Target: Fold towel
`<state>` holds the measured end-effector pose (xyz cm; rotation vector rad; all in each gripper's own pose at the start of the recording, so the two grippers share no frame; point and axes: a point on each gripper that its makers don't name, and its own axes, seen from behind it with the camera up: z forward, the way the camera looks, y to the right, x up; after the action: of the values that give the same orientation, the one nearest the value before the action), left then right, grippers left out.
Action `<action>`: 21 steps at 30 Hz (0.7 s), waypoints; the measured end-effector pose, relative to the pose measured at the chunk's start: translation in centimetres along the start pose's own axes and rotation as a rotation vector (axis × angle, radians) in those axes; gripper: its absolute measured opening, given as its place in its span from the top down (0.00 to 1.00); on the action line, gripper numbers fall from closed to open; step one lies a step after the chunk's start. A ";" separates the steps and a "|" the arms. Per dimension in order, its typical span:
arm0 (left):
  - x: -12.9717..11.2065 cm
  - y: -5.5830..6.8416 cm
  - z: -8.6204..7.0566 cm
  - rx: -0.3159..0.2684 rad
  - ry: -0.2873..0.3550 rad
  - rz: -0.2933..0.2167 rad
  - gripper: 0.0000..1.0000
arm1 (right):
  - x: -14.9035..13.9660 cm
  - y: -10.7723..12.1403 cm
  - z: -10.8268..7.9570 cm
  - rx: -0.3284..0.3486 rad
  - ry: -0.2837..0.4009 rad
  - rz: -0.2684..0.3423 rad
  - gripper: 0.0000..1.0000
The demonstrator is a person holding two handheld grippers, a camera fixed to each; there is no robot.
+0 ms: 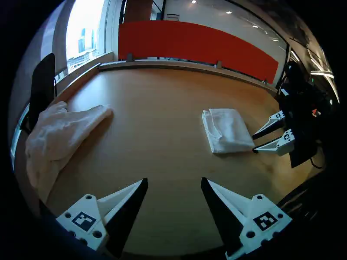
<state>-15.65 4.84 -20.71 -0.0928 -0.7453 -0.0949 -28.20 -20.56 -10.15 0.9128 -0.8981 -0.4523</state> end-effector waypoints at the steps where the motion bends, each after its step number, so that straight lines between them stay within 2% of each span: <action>1: 0.0 0.0 0.0 0.000 0.000 -0.001 0.09 | -0.3 0.0 0.1 -0.001 -0.004 0.003 0.34; 10: 0.0 0.2 0.0 -0.002 -0.001 0.005 0.09 | -1.3 -0.1 0.6 -0.007 -0.010 0.026 0.49; 21: -0.2 0.3 -0.2 -0.002 -0.003 0.007 0.09 | -1.8 0.1 0.7 -0.031 -0.003 0.059 0.55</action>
<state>-15.67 5.12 -20.98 -0.0975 -0.7482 -0.0889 -29.84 -19.65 -10.70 0.8550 -0.9160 -0.4157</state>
